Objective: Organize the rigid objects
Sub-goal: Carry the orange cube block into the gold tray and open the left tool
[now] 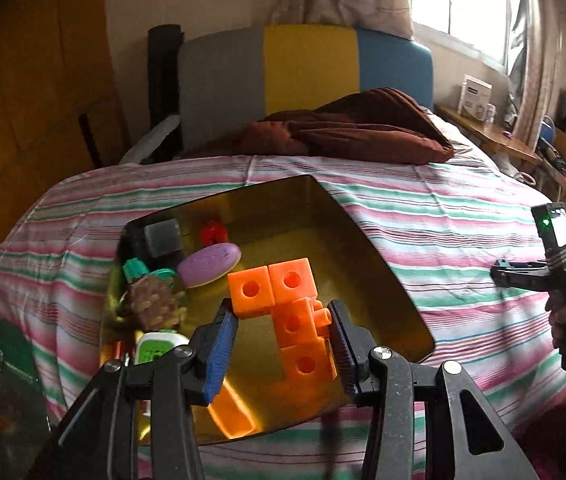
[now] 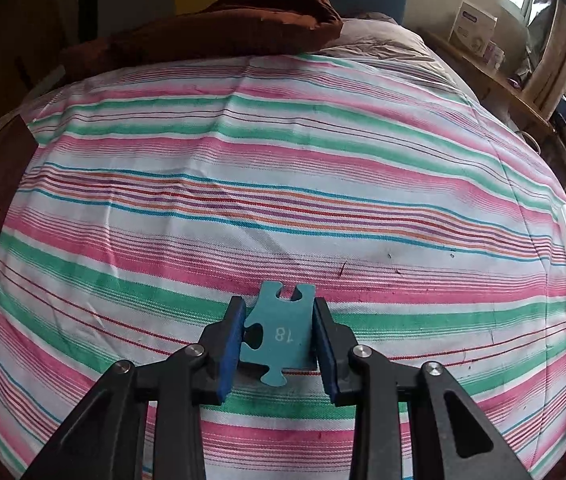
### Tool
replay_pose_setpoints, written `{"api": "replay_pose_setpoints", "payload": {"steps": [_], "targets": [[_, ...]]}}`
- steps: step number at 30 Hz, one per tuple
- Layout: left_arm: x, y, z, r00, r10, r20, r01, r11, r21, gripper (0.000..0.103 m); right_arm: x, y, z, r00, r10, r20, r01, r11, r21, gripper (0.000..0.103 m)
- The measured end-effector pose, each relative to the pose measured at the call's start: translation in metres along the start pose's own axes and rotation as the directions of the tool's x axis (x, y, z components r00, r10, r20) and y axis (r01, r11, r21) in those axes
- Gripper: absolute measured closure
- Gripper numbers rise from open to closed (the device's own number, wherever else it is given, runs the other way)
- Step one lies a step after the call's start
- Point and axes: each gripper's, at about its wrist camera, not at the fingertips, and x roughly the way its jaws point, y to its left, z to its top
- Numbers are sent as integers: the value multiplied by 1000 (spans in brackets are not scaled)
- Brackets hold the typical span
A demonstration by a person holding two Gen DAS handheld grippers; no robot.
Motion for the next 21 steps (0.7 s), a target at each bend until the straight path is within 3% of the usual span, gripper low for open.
{"api": "replay_pose_setpoints", "payload": {"steps": [8, 14, 18, 21], "targets": [[3, 16, -4, 999, 30, -14, -30, 999, -26, 57, -3, 4, -3, 999, -17, 30, 18, 999, -37, 71], [12, 27, -7, 999, 11, -43, -14, 999, -52, 57, -4, 5, -3, 999, -26, 35, 28, 998, -50, 71], [17, 58, -10, 995, -76, -72, 63, 985, -162, 57, -5, 5, -3, 999, -30, 35, 32, 998, -56, 71], [19, 88, -10, 992, -95, -84, 73, 968, -238, 57, -5, 6, -3, 999, -35, 34, 37, 997, -63, 71]]}}
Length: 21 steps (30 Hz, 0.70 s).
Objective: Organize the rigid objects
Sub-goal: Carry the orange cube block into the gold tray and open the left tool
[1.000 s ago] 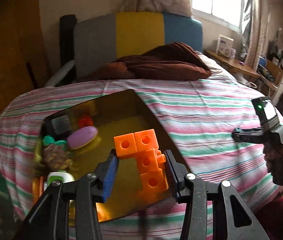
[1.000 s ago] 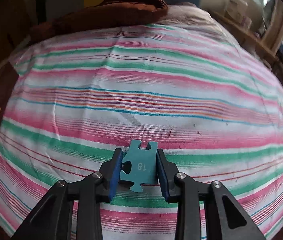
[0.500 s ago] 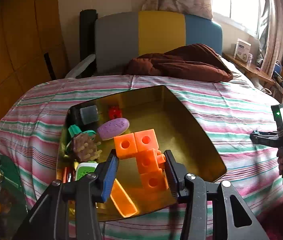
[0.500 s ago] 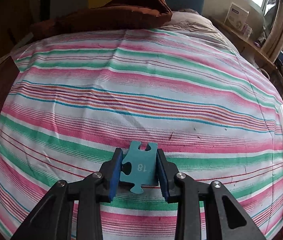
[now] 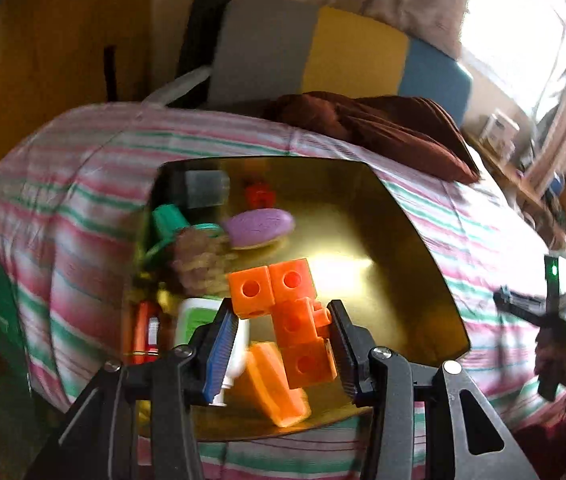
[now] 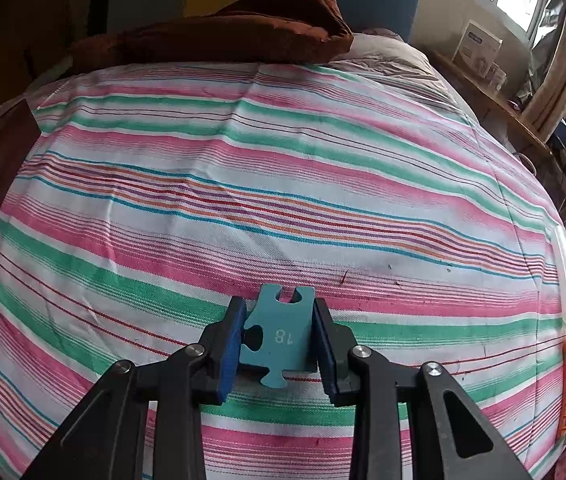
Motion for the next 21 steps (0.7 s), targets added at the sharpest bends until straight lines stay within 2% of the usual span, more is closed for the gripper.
{"api": "replay_pose_setpoints", "payload": {"steps": [4, 8, 13, 18, 19, 21], "targets": [[3, 22, 12, 1000, -22, -20, 21, 998, -54, 57, 1, 0, 1, 1000, -2, -2, 2, 1000, -9, 71], [18, 21, 26, 995, -83, -59, 77, 992, -99, 57, 1, 0, 2, 1000, -4, -4, 4, 1000, -10, 71], [55, -4, 37, 987, -87, -137, 80, 995, -53, 57, 2, 1, 2, 1000, -6, -6, 6, 1000, -10, 71], [92, -11, 42, 981, 26, -192, -27, 1000, -1, 56, 3, 1, 2, 1000, -5, -10, 5, 1000, -6, 71], [99, -11, 43, 979, 39, -201, -37, 999, 15, 51, 3, 1, 3, 1000, -5, -12, 5, 1000, -7, 71], [104, -13, 43, 978, 74, -195, -67, 997, 44, 50, 3, 1, 3, 1000, -7, -13, 7, 1000, -8, 71]]}}
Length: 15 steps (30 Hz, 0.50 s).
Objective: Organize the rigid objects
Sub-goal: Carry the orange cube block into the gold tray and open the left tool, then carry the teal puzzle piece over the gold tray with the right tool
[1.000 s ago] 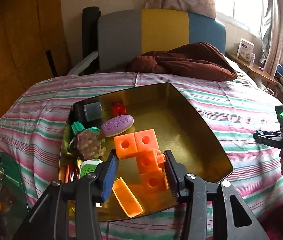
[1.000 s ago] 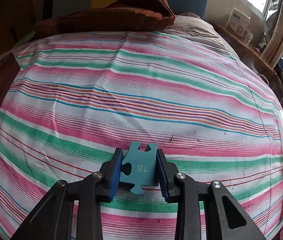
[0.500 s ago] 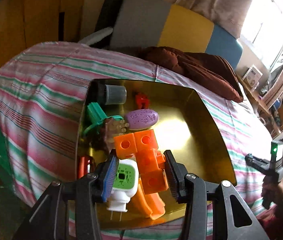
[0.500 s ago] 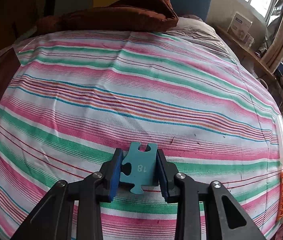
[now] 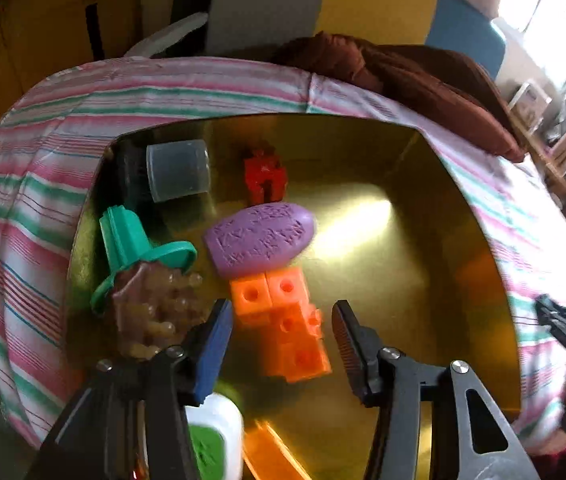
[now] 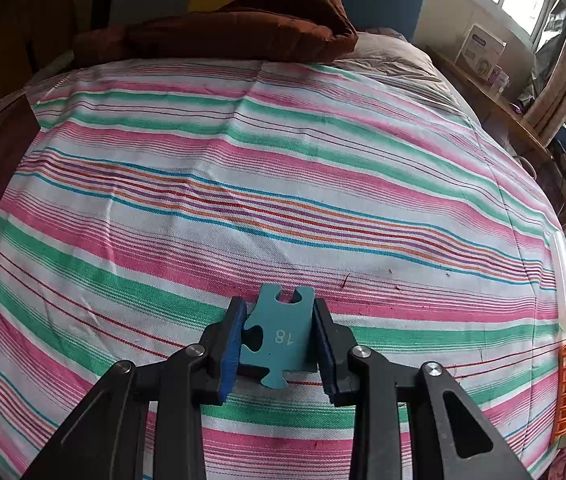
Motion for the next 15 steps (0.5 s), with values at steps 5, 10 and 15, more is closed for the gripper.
{"api": "replay_pose_setpoints", "payload": {"steps": [5, 10, 15], "targets": [[-6, -11, -4, 998, 47, 38, -49, 996, 68, 44, 0, 1, 0, 1000, -6, -1, 6, 1000, -4, 71], [-33, -7, -13, 988, 89, 129, -98, 993, 65, 41, 0, 3, -1, 1000, -14, 1, 14, 1000, -10, 71], [-62, -1, -30, 968, 141, 210, -153, 987, 43, 37, -2, 6, -1, 1000, -27, 6, 27, 1000, -11, 71]]}}
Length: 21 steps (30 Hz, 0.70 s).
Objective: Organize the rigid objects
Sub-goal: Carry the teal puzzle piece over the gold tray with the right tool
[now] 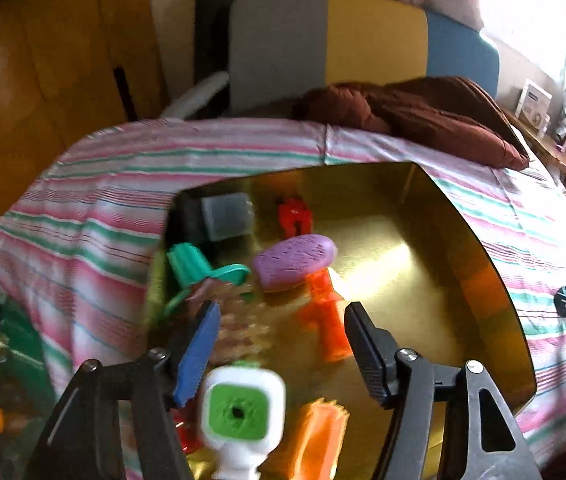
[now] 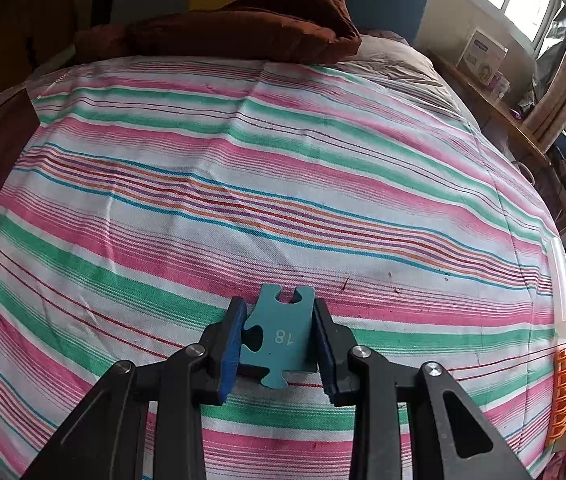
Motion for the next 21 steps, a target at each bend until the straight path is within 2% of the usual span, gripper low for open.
{"api": "replay_pose_setpoints", "payload": {"steps": [9, 12, 15, 18, 21], "targets": [[-50, 20, -23, 992, 73, 99, -70, 997, -33, 25, -1, -3, 0, 1000, 0, -3, 0, 999, 38, 71], [-63, 28, -27, 990, 78, 120, -73, 996, -50, 20, -1, -7, 2, 999, 19, -26, -17, 998, 67, 71], [-70, 33, -29, 987, 80, 136, -73, 996, -57, 18, -8, -4, 7, 997, 61, -51, -57, 995, 81, 71], [-76, 39, -31, 985, 83, 151, -72, 995, -75, 18, -34, 11, 15, 995, 103, -2, -103, 993, 66, 71], [-80, 42, -33, 985, 75, 158, -61, 994, -88, 18, -68, 37, 27, 983, 172, 70, -174, 985, 21, 71]]}}
